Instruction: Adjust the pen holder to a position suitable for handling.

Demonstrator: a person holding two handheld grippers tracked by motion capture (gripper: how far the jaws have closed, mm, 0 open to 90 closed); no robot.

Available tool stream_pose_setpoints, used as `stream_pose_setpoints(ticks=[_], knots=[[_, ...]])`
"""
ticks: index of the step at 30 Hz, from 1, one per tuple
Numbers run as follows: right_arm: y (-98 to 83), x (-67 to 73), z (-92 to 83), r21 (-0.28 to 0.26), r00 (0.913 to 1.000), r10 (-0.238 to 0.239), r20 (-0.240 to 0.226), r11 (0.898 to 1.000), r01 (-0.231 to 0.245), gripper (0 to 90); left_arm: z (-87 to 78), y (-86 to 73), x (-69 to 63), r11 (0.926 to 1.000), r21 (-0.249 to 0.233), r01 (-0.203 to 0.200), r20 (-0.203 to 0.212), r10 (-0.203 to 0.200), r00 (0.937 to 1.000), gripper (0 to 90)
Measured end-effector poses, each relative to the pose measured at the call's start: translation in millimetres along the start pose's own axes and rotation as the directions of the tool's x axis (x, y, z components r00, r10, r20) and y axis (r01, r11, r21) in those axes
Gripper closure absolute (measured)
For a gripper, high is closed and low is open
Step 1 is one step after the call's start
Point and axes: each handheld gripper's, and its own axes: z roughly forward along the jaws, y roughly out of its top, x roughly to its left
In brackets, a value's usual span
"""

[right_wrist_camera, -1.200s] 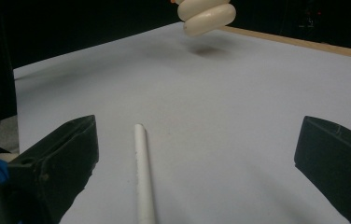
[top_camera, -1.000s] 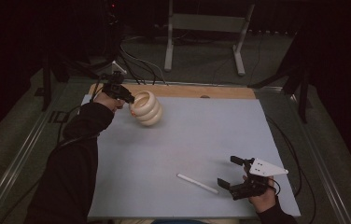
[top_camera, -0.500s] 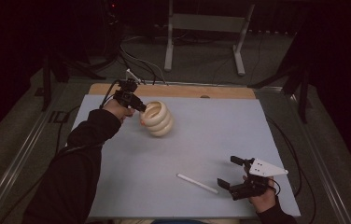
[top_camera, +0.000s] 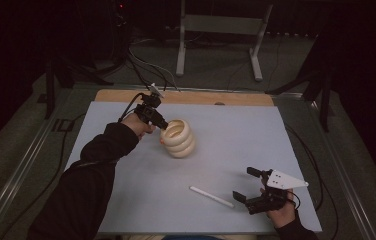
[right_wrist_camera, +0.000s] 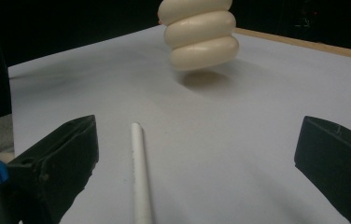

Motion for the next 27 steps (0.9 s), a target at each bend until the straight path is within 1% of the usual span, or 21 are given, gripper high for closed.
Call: stream_pose_setpoints(ticks=[8, 10, 12, 15, 17, 19, 20, 21, 23, 25, 27], knots=[[-0.1, 0.3, 0.5, 0.003, 1.0, 0.002, -0.002, 1.0, -0.002, 0.0, 13.7, 0.4, -10.9, 0.9988, 0.049, -0.007, -0.021, 0.008, 0.9997, 78.1], [0.0, 0.2, 0.4, 0.003, 1.0, 0.0, -0.001, 1.0, 0.0, 0.0, 14.5, 1.0, -14.4, 0.9986, 0.051, -0.007, -0.021, 0.008, 0.9997, 77.7], [-0.1, 0.1, 0.7, 0.004, 1.0, 0.001, 0.0, 1.0, -0.001, 0.0, 15.0, 1.8, -18.1, 0.9983, 0.057, -0.015, -0.029, 0.017, 0.9994, 77.5], [0.0, 0.4, 0.9, 0.006, 1.0, -0.001, -0.001, 1.0, 0.001, 0.0, 15.3, 3.0, -25.3, 0.9974, 0.069, -0.023, -0.025, 0.025, 0.9994, 76.0], [0.0, 0.7, 0.9, 0.007, 1.0, -0.002, 0.0, 1.0, 0.002, 0.0, 16.3, 3.5, -31.1, 0.9968, 0.073, -0.03, -0.009, 0.031, 0.9995, 74.1], [0.0, 0.6, 0.8, 0.007, 1.0, -0.002, 0.0, 1.0, 0.002, 0.0, 17.6, 4.3, -35.9, 0.997, 0.067, -0.037, 0.01, 0.037, 0.9993, 72.1], [0.1, 0.7, 0.7, 0.006, 1.0, -0.002, 0.0, 1.0, 0.002, 0.0, 18.2, 4.7, -38.0, 0.9971, 0.066, -0.036, 0.011, 0.036, 0.9993, 71.0], [0.2, 0.8, 0.5, 0.007, 1.0, -0.002, 0.001, 1.0, 0.002, 0.0, 18.7, 4.8, -39.8, 0.997, 0.065, -0.041, 0.015, 0.04, 0.9991, 67.7], [0.1, 0.9, 0.2, 0.007, 1.0, -0.003, 0.002, 1.0, 0.003, 0.0, 18.4, 4.8, -41.0, 0.9973, 0.059, -0.043, 0.03, 0.041, 0.9987, 61.0], [0.0, 0.6, 0.1, 0.008, 1.0, -0.002, 0.001, 1.0, 0.002, 0.0, 16.0, 4.9, -40.2, 0.9985, 0.044, -0.034, 0.054, 0.032, 0.9981, 56.3], [-0.1, 0.3, 0.4, 0.01, 1.0, -0.002, 0.001, 1.0, 0.002, 0.0, 12.9, 5.0, -38.4, 0.9992, 0.029, -0.029, 0.068, 0.027, 0.9973, 54.2]])
